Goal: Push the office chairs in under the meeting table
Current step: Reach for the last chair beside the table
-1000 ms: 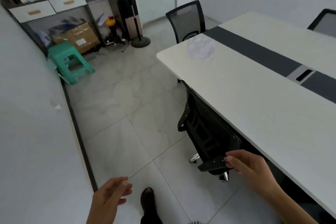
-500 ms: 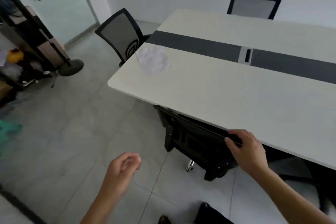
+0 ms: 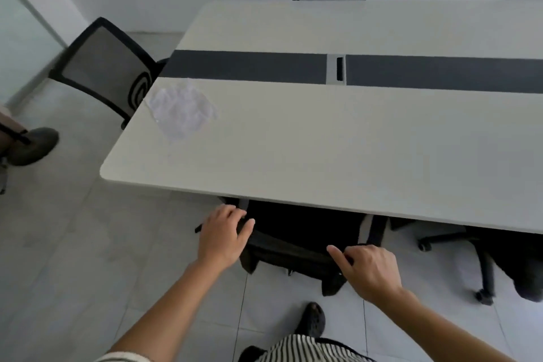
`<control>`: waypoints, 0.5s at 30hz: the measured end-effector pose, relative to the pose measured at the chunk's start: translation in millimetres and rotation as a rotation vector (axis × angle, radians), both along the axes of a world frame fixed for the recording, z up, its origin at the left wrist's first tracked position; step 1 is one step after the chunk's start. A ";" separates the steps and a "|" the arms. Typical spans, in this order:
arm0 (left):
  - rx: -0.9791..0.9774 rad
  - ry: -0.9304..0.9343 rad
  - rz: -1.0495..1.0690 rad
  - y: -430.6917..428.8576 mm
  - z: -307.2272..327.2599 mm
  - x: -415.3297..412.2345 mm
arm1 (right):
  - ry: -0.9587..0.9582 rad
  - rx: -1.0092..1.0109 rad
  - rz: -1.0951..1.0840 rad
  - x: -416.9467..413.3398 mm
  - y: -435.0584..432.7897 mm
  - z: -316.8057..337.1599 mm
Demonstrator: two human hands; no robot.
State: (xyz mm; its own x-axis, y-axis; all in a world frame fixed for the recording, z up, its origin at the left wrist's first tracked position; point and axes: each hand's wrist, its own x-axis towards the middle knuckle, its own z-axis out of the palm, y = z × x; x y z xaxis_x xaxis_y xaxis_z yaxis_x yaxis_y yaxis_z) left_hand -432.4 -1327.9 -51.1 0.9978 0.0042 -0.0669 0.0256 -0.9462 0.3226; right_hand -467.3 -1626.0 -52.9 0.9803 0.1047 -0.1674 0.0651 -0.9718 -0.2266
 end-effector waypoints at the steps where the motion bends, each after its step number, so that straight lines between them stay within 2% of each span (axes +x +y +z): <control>1: 0.077 0.068 -0.020 0.8 -9.5 2.8 | -0.025 -0.006 -0.002 0.1 -7.3 -2.6; 3: 0.166 0.224 -0.044 2.2 -31.3 -1.6 | -0.090 -0.012 -0.042 5.6 -25.6 -5.8; 5: 0.078 0.289 0.020 -2.6 -47.3 -14.0 | -0.123 -0.011 -0.105 16.3 -41.9 -5.2; 8: -0.085 0.235 0.166 -23.4 -58.9 -21.3 | -0.144 -0.033 -0.149 39.8 -54.2 -2.4; 15: -0.028 0.161 0.323 -24.0 -75.1 37.5 | -0.109 -0.092 -0.255 73.9 -37.7 1.7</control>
